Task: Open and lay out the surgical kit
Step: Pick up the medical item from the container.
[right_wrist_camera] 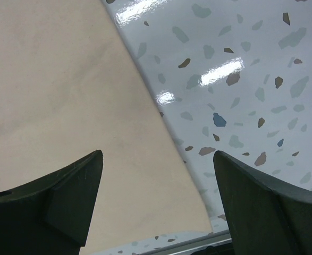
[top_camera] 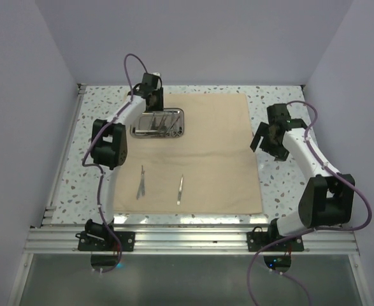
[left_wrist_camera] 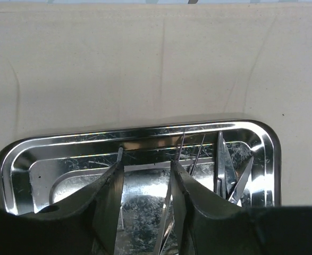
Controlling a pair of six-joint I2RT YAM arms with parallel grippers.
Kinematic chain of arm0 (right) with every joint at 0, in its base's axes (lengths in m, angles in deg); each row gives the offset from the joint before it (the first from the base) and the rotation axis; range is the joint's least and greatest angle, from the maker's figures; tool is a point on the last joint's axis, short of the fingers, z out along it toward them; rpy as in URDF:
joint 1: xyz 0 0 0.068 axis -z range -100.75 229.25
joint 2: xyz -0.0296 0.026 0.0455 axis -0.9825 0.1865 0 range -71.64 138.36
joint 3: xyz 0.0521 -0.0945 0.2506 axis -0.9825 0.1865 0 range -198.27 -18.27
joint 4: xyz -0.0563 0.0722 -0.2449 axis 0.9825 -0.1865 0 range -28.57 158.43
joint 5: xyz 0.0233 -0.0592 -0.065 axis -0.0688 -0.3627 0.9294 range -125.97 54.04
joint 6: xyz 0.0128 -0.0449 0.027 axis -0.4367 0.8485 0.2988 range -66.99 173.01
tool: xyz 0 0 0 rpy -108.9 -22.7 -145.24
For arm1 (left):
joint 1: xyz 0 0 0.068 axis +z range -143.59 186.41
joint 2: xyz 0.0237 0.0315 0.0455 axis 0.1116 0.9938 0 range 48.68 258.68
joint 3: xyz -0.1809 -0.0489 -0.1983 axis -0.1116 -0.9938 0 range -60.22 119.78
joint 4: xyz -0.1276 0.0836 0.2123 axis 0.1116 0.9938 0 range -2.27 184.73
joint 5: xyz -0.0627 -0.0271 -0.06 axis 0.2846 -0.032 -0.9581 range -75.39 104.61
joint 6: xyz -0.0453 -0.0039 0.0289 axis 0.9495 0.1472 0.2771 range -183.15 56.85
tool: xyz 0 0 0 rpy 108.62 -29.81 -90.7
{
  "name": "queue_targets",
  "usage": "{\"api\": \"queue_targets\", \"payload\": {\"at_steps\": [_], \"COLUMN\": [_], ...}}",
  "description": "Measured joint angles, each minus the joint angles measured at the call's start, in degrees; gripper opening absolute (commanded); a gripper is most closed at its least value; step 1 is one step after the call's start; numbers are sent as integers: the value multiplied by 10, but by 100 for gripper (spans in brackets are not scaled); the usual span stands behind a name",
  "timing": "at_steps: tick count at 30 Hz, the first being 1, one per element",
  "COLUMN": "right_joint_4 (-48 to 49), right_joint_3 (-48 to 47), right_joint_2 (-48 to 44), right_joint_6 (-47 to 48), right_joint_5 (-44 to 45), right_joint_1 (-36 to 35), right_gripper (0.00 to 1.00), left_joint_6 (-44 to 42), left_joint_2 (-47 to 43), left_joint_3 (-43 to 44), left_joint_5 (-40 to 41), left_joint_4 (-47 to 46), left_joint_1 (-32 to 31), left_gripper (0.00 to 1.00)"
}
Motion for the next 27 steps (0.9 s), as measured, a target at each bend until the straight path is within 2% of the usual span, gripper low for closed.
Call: {"api": "queue_targets", "payload": {"at_steps": [9, 16, 27], "right_joint_4": [0, -1, -1], "right_joint_3": [-6, -14, -15], "right_joint_2": [19, 36, 41], "right_joint_6": [5, 6, 6], "right_joint_5": [0, 0, 0], "right_joint_1": [2, 2, 2], "right_gripper": [89, 89, 89], "left_joint_6": [-12, -12, -31], "left_joint_2": [69, 70, 21], "left_joint_3": [58, 62, -47], "left_joint_5": [-1, -4, -3], "left_joint_4": [3, 2, -60], "left_joint_1": [19, 27, 28], "left_gripper": [42, 34, 27]}}
